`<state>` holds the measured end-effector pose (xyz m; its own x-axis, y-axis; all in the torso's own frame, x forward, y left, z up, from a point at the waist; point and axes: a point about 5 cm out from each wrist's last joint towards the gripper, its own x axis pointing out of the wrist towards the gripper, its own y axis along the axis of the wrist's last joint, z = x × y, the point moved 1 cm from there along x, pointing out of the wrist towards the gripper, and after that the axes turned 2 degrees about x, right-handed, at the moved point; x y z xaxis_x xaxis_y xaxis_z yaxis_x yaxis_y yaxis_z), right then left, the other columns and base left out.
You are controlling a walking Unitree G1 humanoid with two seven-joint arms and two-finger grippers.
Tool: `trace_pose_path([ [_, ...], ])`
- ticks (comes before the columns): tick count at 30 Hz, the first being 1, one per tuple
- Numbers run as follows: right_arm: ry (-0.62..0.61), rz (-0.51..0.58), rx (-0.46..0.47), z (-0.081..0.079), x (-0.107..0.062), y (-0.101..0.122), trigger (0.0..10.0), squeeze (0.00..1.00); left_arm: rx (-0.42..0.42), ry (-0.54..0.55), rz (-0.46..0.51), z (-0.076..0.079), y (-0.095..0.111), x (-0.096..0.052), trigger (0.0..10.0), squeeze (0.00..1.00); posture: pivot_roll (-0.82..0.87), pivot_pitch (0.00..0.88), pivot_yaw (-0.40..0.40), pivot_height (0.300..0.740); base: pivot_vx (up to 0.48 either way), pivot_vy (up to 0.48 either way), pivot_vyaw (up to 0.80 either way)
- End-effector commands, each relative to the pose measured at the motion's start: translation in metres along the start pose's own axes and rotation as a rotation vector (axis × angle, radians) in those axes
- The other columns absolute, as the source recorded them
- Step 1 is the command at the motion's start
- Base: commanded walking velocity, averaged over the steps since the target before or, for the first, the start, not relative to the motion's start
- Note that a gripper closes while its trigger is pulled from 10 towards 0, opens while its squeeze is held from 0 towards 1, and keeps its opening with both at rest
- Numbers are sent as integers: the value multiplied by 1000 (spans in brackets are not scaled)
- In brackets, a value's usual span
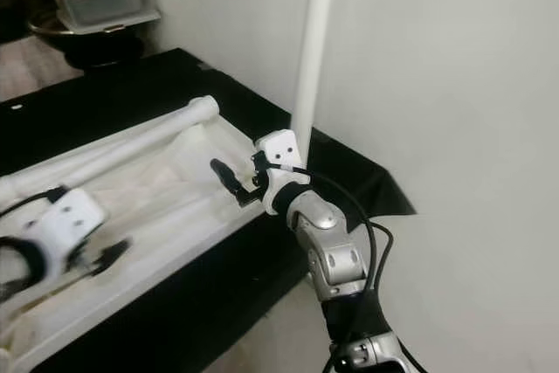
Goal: Building children table
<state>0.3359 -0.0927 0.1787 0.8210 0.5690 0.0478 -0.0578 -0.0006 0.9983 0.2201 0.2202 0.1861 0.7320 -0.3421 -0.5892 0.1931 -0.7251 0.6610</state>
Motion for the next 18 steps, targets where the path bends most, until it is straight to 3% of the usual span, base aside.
trace_pose_path([
  [1, 18, 4, -20, -5, 4, 0, 10000, 0, 23, -107, -40, 1, -1, -9, 10000, 1000, 71, 10, -15, 740, 0, 0, 0],
  [6, 30, -2, -29, -9, 6, -1, 10000, 0, 129, -180, -174, -10, -9, -19, 10000, 1000, 74, 13, -9, 740, 0, 0, 0],
  [8, 32, -3, -30, -11, 7, -1, 10000, 0, 161, -130, -227, -24, -13, -17, 10000, 1000, 72, 17, -5, 740, 0, 0, 0],
  [10, 32, -3, -30, -11, 7, -1, 10000, 0, 161, -130, -227, -24, -13, -17, 10000, 1000, 72, 17, -5, 740, 0, 0, 0],
  [11, 35, -12, -29, -12, 6, -2, 10000, 0, 173, -101, -228, -35, -11, -7, 10000, 263, 67, 28, -4, 740, 0, 0, 0],
  [14, 37, -19, -28, -13, 5, -3, 10000, 0, 183, -93, -217, -39, -8, -1, 10000, 263, 67, 28, -4, 740, 0, 0, 0],
  [15, 40, -23, -27, -14, 5, -4, 10000, 0, 164, -98, -200, -41, -7, 5, 10000, 0, 62, 36, -6, 740, 0, 0, 0],
  [18, 44, -27, -29, -15, 5, -4, 10000, 0, 127, -118, -170, -41, -4, 13, 10000, 0, 54, 41, -4, 740, 0, 0, 0],
])
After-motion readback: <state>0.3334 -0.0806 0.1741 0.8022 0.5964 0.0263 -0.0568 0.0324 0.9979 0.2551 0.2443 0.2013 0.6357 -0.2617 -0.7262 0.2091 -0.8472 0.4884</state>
